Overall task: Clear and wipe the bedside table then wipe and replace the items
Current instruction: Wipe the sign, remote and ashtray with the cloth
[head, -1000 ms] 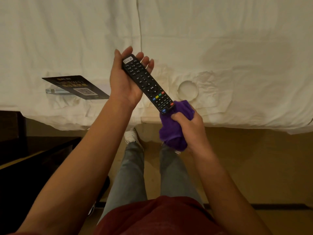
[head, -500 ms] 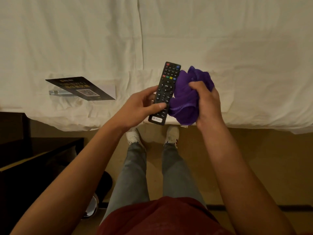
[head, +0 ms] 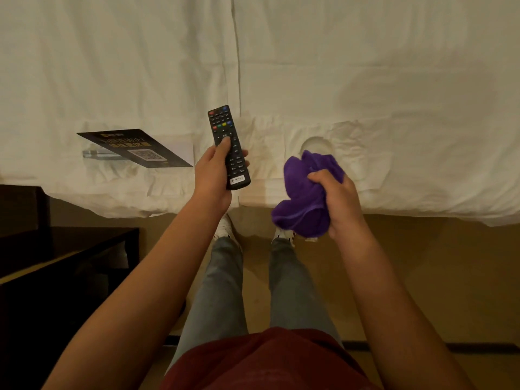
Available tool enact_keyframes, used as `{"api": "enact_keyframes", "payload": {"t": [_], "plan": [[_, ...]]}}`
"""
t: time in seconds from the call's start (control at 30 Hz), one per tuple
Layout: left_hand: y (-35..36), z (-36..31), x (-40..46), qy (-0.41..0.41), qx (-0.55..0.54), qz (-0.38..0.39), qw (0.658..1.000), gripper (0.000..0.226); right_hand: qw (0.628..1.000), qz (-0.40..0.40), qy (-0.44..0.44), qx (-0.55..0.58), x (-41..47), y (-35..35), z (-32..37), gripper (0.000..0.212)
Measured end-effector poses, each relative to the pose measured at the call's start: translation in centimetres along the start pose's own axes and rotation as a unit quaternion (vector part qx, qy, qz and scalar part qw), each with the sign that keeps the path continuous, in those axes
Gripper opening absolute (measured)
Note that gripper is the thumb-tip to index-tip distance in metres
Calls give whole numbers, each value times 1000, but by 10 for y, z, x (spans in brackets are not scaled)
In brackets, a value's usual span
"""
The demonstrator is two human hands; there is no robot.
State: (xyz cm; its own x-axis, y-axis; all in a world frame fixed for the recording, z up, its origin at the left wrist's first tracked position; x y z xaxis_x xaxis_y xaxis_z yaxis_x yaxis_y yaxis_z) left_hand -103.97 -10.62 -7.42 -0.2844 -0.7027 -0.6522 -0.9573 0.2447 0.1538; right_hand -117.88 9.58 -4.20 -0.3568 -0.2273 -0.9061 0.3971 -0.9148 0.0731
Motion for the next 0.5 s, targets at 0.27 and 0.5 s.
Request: {"api": "enact_keyframes", "payload": {"t": [0.27, 0.5], "plan": [[-1, 25, 4, -61, -21, -42, 997, 23, 999, -25, -19, 31, 11, -12, 24, 24], [11, 43, 14, -87, -87, -51, 991, 15, 999, -21, -30, 34, 18, -12, 31, 21]]}}
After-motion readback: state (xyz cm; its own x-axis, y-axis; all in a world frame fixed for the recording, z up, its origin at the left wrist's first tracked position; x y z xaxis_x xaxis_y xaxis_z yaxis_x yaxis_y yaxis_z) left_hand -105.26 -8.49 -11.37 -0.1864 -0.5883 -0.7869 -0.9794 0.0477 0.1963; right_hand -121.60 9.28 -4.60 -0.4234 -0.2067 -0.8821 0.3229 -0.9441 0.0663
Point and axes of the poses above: each hand's wrist, its own x-axis towards the middle knuckle, its own y-axis out of the palm, z = x × y, the point moved 9 cm from there along x, towards the middle knuckle, and after that the axes turned 12 degrees about y, right-handed, at the moved point
